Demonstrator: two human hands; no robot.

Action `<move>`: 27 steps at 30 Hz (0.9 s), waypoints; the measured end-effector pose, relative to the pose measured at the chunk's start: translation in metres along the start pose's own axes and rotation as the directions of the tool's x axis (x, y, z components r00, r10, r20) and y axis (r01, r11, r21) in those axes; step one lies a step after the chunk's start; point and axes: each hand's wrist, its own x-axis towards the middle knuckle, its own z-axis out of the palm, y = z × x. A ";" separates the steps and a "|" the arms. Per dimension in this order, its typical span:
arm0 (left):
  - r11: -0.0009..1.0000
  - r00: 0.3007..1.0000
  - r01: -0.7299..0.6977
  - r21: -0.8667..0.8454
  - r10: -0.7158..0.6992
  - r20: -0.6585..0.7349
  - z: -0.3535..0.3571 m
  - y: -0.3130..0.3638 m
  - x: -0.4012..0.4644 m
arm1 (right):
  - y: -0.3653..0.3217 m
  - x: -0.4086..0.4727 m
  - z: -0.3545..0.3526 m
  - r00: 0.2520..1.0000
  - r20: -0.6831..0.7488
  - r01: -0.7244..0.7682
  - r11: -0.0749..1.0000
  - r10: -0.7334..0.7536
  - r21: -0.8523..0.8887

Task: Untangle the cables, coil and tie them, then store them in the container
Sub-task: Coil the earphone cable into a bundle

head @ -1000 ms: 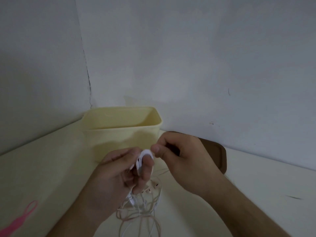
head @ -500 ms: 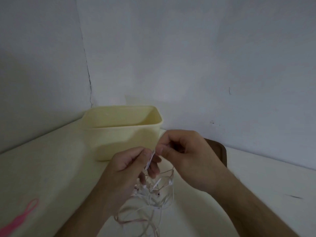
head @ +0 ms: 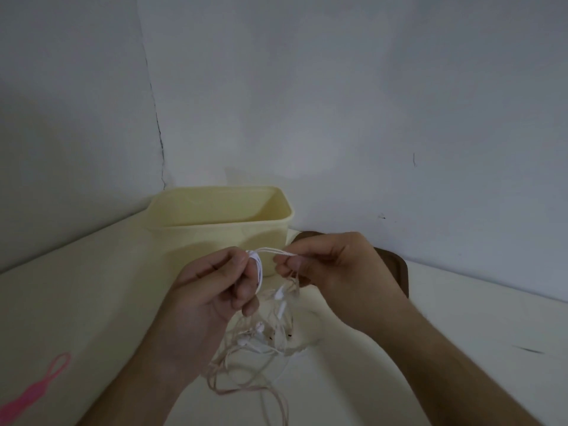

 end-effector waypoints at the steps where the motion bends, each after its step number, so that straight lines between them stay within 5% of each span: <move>1: 1.000 1.000 0.011 -0.009 -0.012 -0.010 0.000 0.000 0.000 | 0.000 0.000 0.000 0.999 -0.040 -0.016 0.999 0.017 0.027; 6: 0.998 0.999 0.036 -0.048 -0.034 0.032 -0.003 0.001 -0.001 | -0.002 -0.002 0.000 0.991 -0.131 -0.052 0.981 0.027 -0.189; 10: 0.997 0.998 0.058 -0.050 -0.056 0.039 -0.004 0.001 -0.001 | -0.004 -0.001 -0.003 0.979 -0.172 -0.081 0.986 0.105 0.145; 22: 0.992 0.992 0.118 -0.039 -0.116 0.046 0.000 0.004 -0.004 | -0.003 -0.003 0.005 0.982 -0.146 -0.107 0.991 0.117 0.074; 27: 0.994 0.993 0.101 -0.031 -0.099 0.056 -0.001 0.004 -0.003 | -0.005 -0.003 0.006 0.982 -0.076 -0.154 0.971 0.170 0.185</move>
